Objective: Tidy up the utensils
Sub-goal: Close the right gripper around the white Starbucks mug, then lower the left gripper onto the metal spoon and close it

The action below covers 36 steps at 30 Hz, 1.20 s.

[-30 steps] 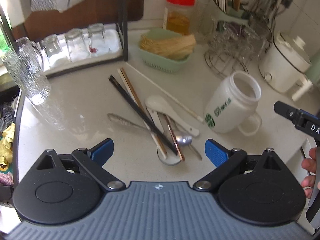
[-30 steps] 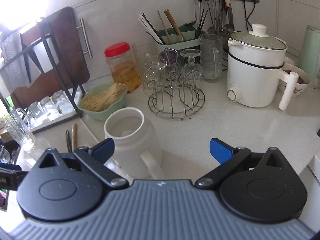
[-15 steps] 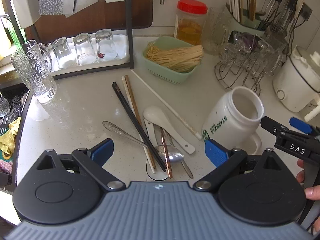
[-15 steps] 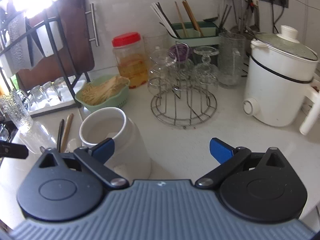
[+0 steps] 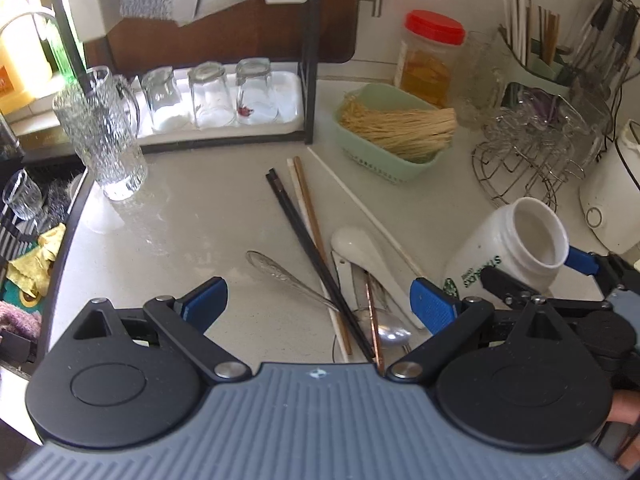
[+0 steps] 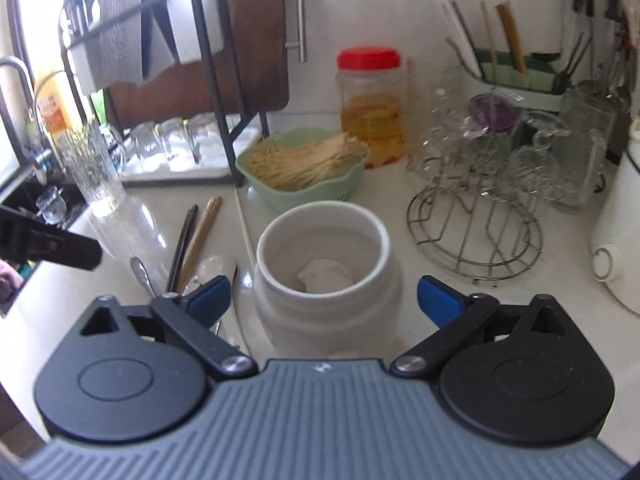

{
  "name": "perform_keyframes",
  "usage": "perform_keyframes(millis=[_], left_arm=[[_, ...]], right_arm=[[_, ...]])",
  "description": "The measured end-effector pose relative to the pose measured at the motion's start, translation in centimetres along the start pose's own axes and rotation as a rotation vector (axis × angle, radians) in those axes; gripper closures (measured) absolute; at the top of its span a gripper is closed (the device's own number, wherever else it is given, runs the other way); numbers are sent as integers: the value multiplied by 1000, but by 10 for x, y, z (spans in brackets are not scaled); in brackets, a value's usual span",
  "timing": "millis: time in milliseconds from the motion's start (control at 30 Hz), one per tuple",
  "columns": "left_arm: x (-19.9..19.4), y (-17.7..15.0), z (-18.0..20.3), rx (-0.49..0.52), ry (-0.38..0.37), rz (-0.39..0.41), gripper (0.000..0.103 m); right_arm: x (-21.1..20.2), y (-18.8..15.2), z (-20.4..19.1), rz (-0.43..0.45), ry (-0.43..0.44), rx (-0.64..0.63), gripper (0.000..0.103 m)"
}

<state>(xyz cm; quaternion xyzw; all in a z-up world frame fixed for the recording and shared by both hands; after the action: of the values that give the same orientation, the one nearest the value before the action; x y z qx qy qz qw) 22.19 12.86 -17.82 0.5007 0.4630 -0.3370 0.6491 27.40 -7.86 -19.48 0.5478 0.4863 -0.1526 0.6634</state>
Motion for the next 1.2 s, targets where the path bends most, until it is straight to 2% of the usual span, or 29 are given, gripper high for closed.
perform_keyframes(millis=[100,167,600,800,933,1200], left_arm=[[10,3,-12,-21,-9,-5,4],[16,7,-19,-36,-31,-9,4],[52,30,-51,-94,-206,-34,6],[81,25,-74,-181,-276,-77,17],[102,21,-84,-269,-341,-99,31],[117,22,-91,-412,-456,-68,45]], right_arm=[[8,-1,-2,-2,-49,-30,6],[11,-1,0,-2,-68,-29,13],[7,-6,-3,-15,-132,47,13],[3,-11,-4,-35,-167,96,13],[4,-11,-3,-49,-183,117,13],[5,-10,-4,-61,-194,127,13]])
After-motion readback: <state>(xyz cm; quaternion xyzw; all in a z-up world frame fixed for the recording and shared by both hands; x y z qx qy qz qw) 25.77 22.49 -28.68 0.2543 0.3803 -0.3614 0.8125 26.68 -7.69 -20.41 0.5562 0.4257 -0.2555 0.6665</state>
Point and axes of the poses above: each gripper's, at about its wrist camera, not at the fingertips, and x roughly the way its jaws point, z to its right, y to its top, the point moved 9 cm from there along x, roughly the way its jaws point, and after that the axes turned 14 degrees about -z, right-handed, at the moved point
